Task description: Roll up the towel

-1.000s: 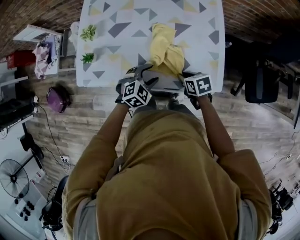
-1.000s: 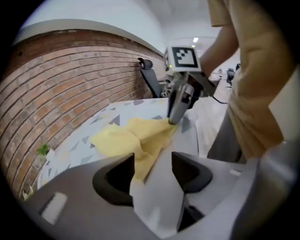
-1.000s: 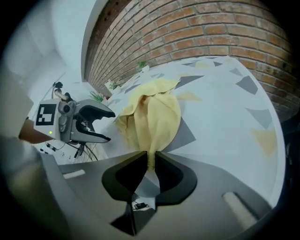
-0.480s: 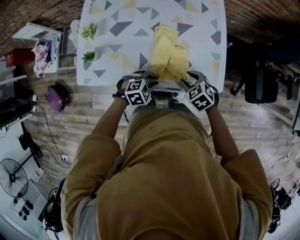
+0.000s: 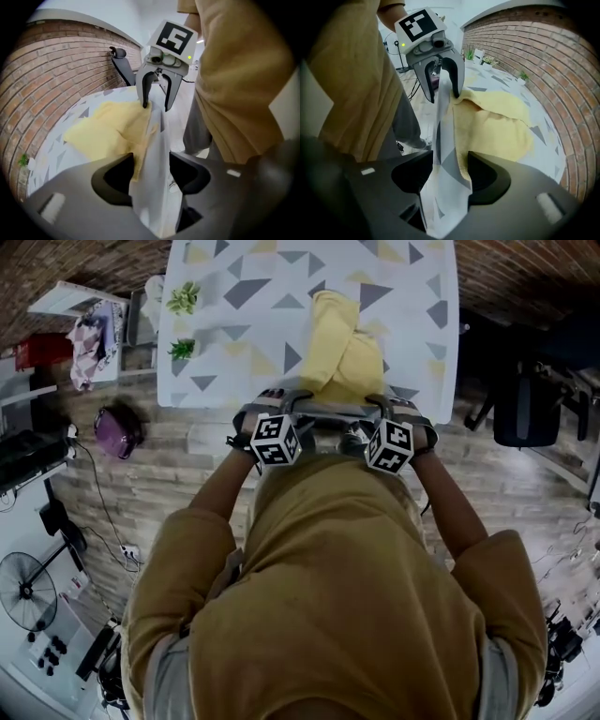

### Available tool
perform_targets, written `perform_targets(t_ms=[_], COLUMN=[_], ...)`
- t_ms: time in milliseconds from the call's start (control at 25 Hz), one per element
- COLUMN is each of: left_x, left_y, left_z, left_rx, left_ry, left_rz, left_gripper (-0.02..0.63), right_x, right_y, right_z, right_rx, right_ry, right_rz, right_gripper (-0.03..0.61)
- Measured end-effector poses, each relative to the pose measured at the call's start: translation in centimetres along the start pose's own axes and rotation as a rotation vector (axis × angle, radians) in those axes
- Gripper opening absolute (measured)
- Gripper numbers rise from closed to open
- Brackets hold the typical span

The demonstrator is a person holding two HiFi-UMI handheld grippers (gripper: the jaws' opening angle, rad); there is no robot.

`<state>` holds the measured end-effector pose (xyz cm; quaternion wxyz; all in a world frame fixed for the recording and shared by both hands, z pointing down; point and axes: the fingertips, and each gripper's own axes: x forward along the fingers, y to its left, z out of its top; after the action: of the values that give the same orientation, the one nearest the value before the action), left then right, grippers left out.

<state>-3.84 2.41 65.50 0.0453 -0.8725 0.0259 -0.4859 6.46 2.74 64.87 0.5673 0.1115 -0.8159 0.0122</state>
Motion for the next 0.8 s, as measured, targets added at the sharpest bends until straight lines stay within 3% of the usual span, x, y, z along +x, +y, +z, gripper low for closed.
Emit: perform_targets(t_ms=[160,240,360,480,600,800], left_x=[-0.3,-0.4,-0.7,-1.2,-2.0,-3.3], left_y=[0.0,0.2,0.2,0.1,0.3,0.1], left_z=[-0.7,-0.9,-0.9,-0.8,-0.4,0.8], left_rx=[0.041,0.06,0.05,-0.021,-0.096,-0.207], left_ry=[0.013,0.019,0.018,-0.005,-0.042,-0.11], left_rz=[0.116,0.17,0.2,0.163,0.116,-0.033], left_gripper=[0.244,0.19,0.138,0.083,0.083,0.083], right_x=[-0.1,-0.2,-0.3,-0.9,-1.7,-3.0], right_y=[0.6,0.3,0.2,0.0,-0.4,-1.2], right_z=[0.3,0.4,0.5,0.6,1.0,1.5], right_rx=[-0.01,-0.001,0.006,0.042,0.08,0.149], right_ry=[-0.002,-0.007,-0.019,-0.036,-0.061,-0.092], right_rz=[-0.035,-0.072,-0.099,-0.099,-0.094,-0.043], right_gripper=[0.216,0.084,0.055,0.026,0.025,0.025])
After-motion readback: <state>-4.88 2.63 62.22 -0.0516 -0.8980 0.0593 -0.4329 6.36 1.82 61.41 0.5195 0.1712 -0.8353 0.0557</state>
